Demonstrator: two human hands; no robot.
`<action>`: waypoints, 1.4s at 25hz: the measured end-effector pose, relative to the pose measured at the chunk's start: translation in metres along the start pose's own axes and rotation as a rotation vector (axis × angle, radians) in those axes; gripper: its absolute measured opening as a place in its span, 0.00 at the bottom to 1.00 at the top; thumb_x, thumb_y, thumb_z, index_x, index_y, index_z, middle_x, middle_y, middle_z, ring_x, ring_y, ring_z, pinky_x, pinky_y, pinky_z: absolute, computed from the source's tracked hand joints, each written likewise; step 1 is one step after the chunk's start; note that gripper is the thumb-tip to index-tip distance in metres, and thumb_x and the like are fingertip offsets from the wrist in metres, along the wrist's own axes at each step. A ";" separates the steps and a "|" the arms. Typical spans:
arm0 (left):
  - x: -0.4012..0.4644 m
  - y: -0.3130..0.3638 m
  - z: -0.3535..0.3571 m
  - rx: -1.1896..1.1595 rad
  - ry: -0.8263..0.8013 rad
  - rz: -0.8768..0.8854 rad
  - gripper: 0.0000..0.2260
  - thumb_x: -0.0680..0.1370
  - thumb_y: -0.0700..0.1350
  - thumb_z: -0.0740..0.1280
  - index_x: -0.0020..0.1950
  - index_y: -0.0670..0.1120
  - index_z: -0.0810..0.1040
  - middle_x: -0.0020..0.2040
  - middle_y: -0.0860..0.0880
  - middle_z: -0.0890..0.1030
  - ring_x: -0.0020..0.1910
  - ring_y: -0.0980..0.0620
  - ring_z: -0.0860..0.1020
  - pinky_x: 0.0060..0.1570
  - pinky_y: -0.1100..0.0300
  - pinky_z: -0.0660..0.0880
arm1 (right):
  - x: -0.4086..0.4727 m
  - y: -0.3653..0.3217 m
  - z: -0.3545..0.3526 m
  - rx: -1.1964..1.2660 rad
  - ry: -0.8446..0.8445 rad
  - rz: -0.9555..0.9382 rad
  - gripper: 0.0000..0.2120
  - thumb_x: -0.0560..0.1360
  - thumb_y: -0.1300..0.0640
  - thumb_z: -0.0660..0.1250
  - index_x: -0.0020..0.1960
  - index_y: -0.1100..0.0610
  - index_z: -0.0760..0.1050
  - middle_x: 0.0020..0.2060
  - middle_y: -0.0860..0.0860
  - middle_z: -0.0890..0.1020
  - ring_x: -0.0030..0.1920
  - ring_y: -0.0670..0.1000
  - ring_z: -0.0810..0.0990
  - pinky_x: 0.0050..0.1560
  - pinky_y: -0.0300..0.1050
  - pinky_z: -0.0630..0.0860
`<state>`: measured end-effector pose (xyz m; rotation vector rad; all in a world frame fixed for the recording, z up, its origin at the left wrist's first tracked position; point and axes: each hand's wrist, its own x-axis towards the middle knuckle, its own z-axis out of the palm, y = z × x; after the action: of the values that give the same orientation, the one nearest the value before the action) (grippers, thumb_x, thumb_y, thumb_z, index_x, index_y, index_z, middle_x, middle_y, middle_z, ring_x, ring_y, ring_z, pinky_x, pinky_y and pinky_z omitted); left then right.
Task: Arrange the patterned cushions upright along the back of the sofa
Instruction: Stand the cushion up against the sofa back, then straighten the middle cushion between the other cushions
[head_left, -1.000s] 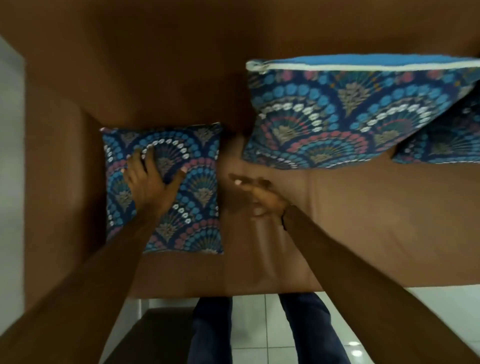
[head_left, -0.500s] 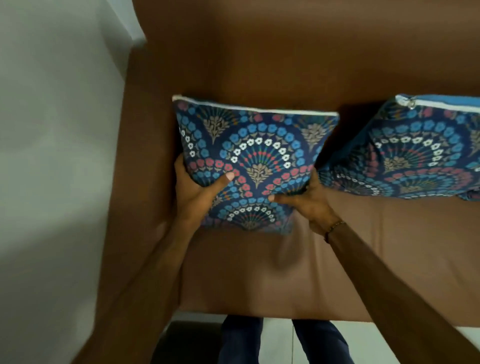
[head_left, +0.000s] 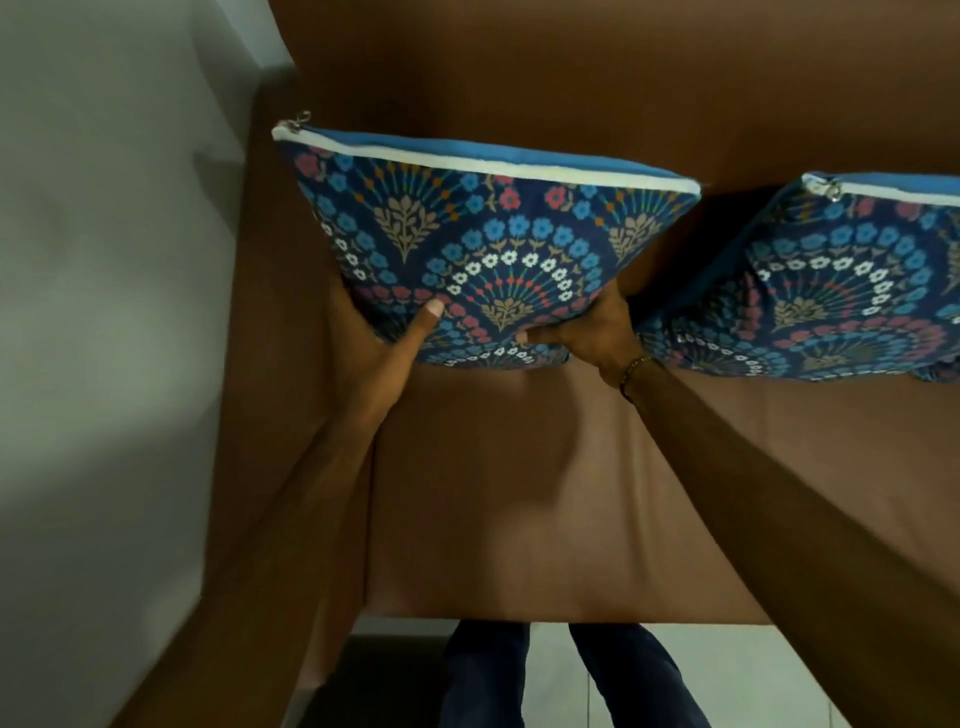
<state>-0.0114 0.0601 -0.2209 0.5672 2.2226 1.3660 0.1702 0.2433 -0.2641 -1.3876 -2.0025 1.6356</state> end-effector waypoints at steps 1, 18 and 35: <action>-0.004 0.000 0.005 -0.008 -0.003 -0.020 0.48 0.73 0.60 0.78 0.84 0.49 0.56 0.80 0.56 0.65 0.77 0.64 0.67 0.76 0.68 0.65 | 0.001 -0.001 -0.002 -0.036 0.015 0.013 0.56 0.48 0.33 0.86 0.71 0.45 0.70 0.71 0.52 0.79 0.72 0.57 0.77 0.73 0.62 0.75; -0.121 0.074 0.280 0.062 -0.348 -0.056 0.51 0.67 0.53 0.84 0.82 0.58 0.57 0.77 0.48 0.71 0.72 0.51 0.74 0.72 0.48 0.75 | -0.114 0.146 -0.327 0.145 0.636 0.319 0.31 0.58 0.38 0.83 0.54 0.40 0.70 0.55 0.47 0.81 0.57 0.54 0.83 0.58 0.66 0.83; -0.135 0.105 0.370 0.044 -0.155 0.043 0.49 0.70 0.55 0.80 0.82 0.49 0.54 0.77 0.43 0.69 0.76 0.45 0.70 0.75 0.47 0.72 | -0.078 0.143 -0.411 0.325 0.307 0.234 0.50 0.69 0.63 0.83 0.82 0.48 0.58 0.69 0.43 0.76 0.65 0.48 0.79 0.60 0.55 0.84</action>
<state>0.3247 0.2898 -0.2494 0.7145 2.1312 1.2524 0.5584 0.4456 -0.2063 -1.6691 -1.3813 1.6263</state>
